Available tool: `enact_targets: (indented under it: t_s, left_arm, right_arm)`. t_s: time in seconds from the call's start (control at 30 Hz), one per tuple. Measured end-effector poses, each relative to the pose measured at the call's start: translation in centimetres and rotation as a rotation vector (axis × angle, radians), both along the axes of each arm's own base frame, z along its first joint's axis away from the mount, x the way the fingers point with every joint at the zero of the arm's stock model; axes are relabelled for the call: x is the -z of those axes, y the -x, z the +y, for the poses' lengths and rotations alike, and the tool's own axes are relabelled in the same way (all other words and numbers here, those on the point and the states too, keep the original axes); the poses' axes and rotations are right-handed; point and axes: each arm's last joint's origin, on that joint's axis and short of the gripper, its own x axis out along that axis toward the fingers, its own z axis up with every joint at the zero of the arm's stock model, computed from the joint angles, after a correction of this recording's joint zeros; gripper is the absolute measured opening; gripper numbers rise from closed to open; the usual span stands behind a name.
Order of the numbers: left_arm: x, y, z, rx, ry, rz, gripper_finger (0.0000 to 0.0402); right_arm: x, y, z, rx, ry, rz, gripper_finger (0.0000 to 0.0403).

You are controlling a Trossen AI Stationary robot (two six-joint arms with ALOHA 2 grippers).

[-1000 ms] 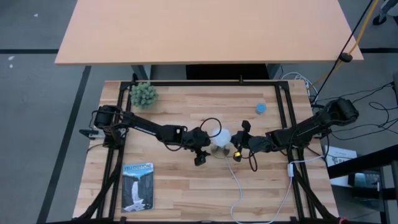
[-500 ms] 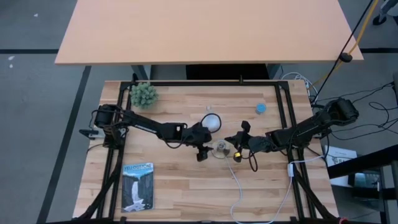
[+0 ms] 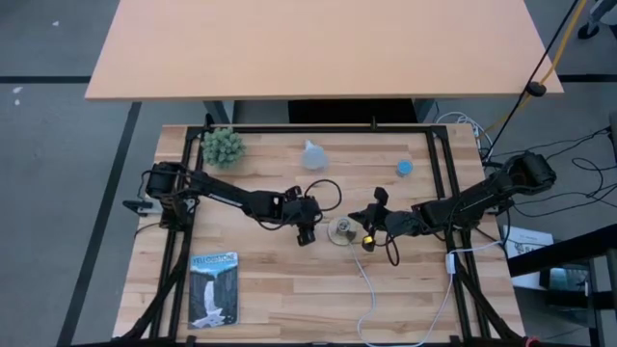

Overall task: Screw lightbulb
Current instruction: Insert the lightbulb into the lamp

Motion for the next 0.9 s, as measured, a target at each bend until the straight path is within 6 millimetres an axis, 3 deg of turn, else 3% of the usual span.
enact_targets:
  t_s: [0.1, 0.23, 0.53, 0.8, 0.9]
  left_arm:
    - [-0.5, 1.1, 0.2, -0.023, -0.023, -0.016, 0.0224]
    - [-0.6, 3.9, 0.9, -0.068, -0.002, -0.081, 0.0195]
    - [0.1, 10.1, 2.1, -0.205, 0.127, -0.407, 0.0143]
    - [0.4, 10.8, 3.2, -0.246, 0.119, -0.420, 0.0017]
    - [0.7, 11.0, 3.5, -0.255, 0.108, -0.408, 0.0005]
  right_arm:
    - [0.0, 0.0, 0.0, 0.003, -0.008, -0.007, 0.0000]
    - [0.0, 0.0, 0.0, 0.006, -0.018, -0.009, 0.0000]
    - [-0.9, -1.0, -0.9, 0.004, -0.058, 0.001, 0.0000]
    - [-6.0, -4.7, -5.5, 0.081, -0.106, 0.098, 0.0000]
    - [-7.3, -7.0, -8.0, 0.084, -0.119, 0.136, 0.0000]
